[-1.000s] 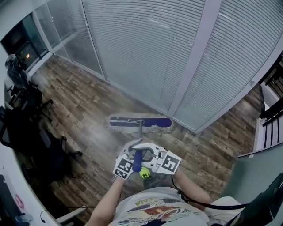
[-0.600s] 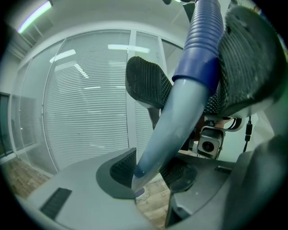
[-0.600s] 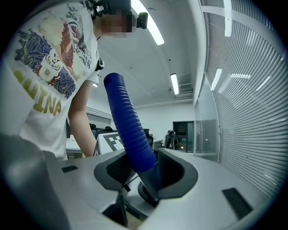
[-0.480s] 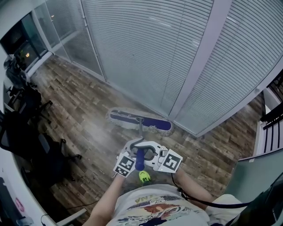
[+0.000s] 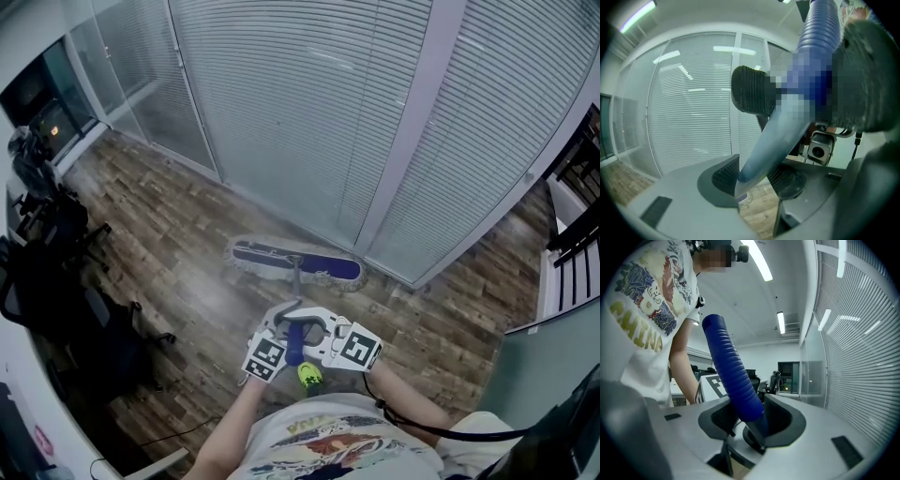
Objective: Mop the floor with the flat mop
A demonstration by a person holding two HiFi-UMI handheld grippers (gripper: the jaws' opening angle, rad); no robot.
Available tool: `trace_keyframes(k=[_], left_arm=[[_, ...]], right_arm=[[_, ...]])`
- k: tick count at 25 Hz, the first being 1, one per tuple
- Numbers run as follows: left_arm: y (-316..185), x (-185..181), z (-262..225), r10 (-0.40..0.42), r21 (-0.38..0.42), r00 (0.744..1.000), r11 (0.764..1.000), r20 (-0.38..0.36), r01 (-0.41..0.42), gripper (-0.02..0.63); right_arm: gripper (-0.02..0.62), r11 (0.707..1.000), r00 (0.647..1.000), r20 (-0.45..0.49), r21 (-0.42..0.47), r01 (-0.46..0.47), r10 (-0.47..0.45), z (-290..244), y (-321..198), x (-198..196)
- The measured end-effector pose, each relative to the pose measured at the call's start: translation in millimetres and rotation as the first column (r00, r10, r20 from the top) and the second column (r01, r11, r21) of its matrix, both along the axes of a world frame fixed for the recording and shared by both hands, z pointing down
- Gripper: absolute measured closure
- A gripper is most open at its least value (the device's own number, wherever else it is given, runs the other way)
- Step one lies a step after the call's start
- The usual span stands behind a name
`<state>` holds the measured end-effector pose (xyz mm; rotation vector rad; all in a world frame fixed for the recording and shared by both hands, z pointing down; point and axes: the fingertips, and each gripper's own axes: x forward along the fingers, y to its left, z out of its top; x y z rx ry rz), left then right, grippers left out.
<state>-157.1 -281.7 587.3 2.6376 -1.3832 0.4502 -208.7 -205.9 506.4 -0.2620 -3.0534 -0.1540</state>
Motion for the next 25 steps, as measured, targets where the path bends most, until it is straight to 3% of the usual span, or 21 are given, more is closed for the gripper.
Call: trace_keyframes(k=[10, 18, 25], left_arm=[[148, 7, 3, -0.015, -0.009, 1.000, 1.000, -0.005, 0.015, 0.459], [274, 10, 11, -0.051, -0.030, 0.999, 0.998, -0.010, 0.051, 0.454], [355, 33, 7, -0.068, -0.027, 0.998, 0.997, -0.004, 0.068, 0.454]], right_arm=[[0.436, 1.000, 1.000, -0.013, 0.007, -0.003, 0.003, 5, 148, 8], [0.434, 0.998, 1.000, -0.002, -0.058, -0.009, 0.009, 11, 272, 12], [0.428, 0.999, 0.999, -0.032, -0.013, 0.037, -0.038, 10, 353, 38]])
